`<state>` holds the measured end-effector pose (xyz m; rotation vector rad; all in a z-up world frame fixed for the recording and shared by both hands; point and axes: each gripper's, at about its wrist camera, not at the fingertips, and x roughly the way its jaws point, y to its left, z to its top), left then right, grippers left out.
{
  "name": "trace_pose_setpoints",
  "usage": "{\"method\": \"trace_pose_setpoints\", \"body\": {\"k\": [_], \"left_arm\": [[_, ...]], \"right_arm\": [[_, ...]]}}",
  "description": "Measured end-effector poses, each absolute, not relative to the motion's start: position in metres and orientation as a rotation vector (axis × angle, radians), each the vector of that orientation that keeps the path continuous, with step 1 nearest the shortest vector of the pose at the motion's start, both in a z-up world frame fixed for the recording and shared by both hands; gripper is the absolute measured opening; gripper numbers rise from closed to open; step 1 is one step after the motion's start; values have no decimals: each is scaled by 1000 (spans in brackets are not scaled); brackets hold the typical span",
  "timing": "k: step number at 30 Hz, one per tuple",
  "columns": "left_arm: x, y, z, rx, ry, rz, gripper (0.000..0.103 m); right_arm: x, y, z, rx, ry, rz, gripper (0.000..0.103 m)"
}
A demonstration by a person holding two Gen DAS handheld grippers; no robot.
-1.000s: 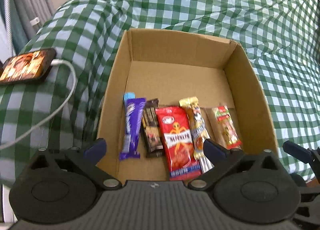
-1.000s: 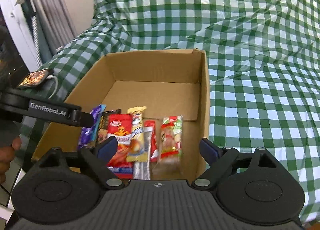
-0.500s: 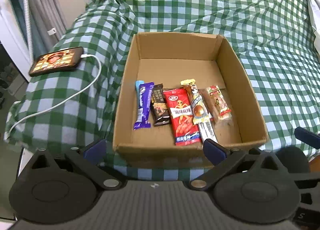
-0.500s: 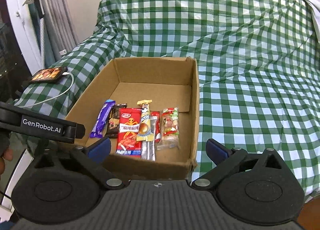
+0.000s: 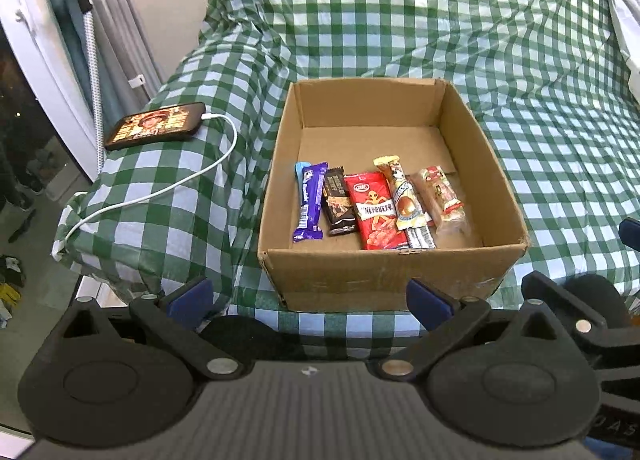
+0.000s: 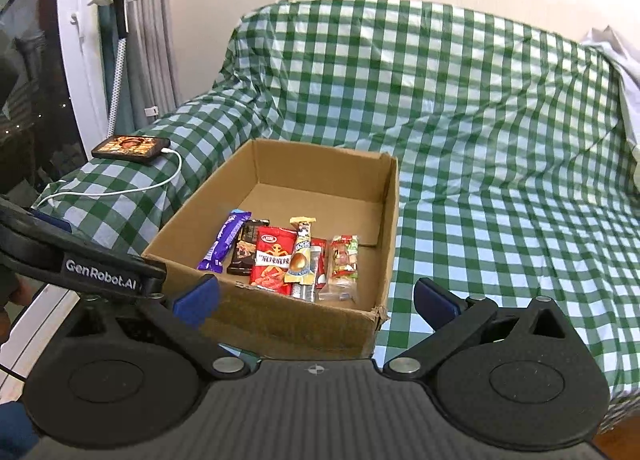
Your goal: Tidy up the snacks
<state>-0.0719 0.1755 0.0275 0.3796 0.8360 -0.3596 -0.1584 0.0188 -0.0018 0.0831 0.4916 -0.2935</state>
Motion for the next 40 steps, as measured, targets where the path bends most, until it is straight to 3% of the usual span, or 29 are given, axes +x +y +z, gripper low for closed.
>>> {"method": "trace_pose_setpoints", "body": {"k": [40], "left_arm": [[-89,184,28,456,817,-283,103]], "right_arm": [[-191,28,8,71,411,-288,102]]}}
